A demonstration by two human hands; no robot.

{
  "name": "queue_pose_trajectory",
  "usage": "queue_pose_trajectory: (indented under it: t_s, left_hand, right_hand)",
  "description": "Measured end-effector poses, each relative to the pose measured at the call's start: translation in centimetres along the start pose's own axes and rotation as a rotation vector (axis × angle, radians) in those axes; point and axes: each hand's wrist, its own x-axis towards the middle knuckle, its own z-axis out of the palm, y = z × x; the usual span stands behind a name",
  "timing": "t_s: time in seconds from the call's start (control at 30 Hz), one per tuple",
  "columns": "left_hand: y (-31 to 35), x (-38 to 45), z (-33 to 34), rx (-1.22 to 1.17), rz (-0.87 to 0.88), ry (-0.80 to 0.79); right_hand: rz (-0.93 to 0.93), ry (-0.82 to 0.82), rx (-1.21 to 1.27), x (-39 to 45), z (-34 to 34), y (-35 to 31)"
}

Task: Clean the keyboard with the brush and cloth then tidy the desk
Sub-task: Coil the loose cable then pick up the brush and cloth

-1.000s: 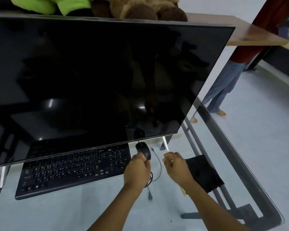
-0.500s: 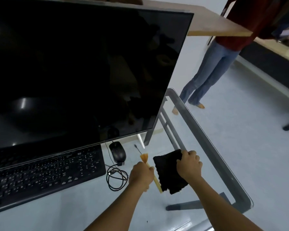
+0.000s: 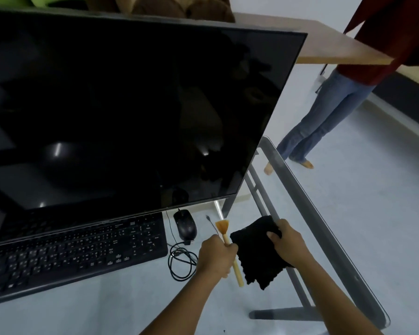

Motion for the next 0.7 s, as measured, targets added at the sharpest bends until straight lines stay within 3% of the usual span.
queue_pose_trajectory:
  t_s: [0.27, 0.53, 0.7]
  left_hand:
    - [6.9, -5.0, -4.8, -0.106, 0.204, -0.059]
    - [20.5, -13.4, -12.9, -0.186, 0.539, -0.039]
    - [29.6, -15.8, -17.4, -0.187, 0.704, 0.001]
  right_hand:
    - [-0.262, 0.259, -0.015, -3.6, -10.7, -6.3]
    - [-0.332, 0.684, 0.034, -6.4, -27.5, -14.9]
    - [-0.411, 0.767, 0.071, -5.4, -35.4, -20.4]
